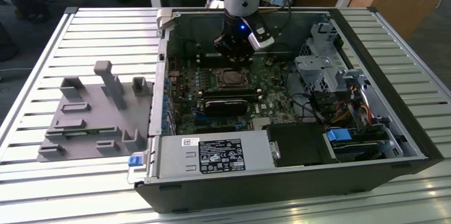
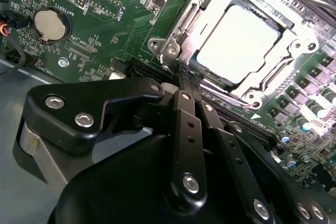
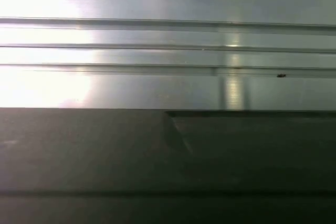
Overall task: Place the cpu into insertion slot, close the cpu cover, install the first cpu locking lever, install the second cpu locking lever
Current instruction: 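Install the first cpu locking lever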
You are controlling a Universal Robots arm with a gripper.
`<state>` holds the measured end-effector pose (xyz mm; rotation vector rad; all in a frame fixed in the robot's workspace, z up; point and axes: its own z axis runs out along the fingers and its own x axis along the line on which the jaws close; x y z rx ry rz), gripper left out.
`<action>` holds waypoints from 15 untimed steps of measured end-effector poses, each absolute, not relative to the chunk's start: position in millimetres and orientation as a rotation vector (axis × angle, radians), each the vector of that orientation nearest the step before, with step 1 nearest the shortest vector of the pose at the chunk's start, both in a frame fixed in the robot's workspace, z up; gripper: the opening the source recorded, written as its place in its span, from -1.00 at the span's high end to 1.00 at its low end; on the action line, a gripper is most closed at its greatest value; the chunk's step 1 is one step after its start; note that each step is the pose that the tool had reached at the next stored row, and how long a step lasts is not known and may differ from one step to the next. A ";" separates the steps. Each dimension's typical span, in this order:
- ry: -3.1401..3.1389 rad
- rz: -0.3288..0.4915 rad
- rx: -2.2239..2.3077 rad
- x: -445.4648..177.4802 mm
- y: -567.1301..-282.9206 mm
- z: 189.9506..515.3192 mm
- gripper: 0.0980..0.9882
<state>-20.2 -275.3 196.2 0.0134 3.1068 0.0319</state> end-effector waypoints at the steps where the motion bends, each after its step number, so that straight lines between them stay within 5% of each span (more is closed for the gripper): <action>1: 3.107 0.035 0.014 -20.3 -275.2 196.2 0.98; 15: 3.107 0.037 0.013 -20.2 -275.3 211.5 0.98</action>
